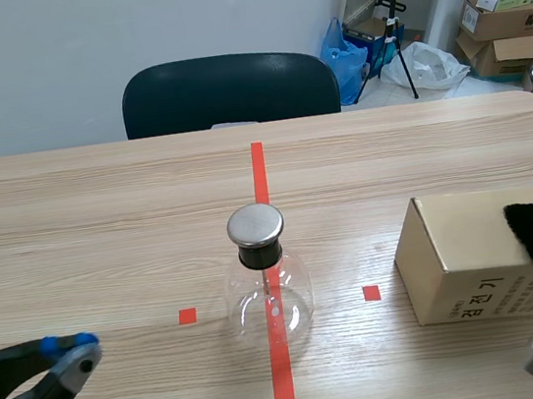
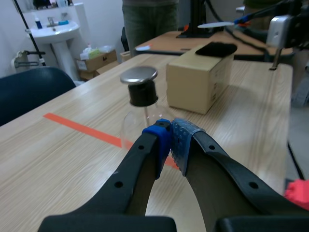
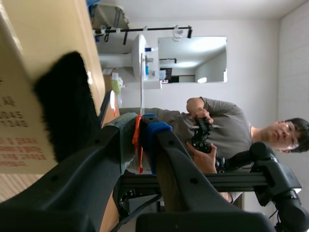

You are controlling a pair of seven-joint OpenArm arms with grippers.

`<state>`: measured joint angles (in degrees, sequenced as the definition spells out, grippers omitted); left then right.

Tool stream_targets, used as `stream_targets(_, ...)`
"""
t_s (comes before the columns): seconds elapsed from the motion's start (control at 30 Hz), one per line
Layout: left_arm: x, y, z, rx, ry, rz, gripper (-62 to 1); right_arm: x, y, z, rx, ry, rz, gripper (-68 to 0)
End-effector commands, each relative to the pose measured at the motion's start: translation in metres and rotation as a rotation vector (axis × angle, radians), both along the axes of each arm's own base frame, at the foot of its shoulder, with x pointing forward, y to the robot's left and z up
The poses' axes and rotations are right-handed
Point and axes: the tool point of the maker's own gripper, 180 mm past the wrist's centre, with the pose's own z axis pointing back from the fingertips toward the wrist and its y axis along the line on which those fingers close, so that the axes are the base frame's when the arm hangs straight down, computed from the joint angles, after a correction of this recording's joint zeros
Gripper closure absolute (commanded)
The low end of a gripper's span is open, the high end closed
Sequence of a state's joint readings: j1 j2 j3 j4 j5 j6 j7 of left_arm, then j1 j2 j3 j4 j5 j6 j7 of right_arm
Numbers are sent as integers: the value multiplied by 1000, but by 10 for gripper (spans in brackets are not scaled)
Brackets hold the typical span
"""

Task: Do the electroscope experiment

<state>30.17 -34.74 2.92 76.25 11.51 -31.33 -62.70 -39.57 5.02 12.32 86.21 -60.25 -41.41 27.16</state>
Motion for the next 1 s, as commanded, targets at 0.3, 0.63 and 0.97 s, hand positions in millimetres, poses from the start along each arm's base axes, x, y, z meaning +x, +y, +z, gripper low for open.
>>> stream_targets(0.3, -52, -26, 32, 23, 36, -161, -32, -2, -15, 4, -36, -63, 20, -9)
stream_targets(0.63, -50, -24, 35, 31, 26, -164, -32, 2, -22, -13, -35, -41, 32, -9)
stream_targets(0.97, -47, -21, 39, 20, 17, -153, -584, -4, -19, -40, -23, 33, 47, -9)
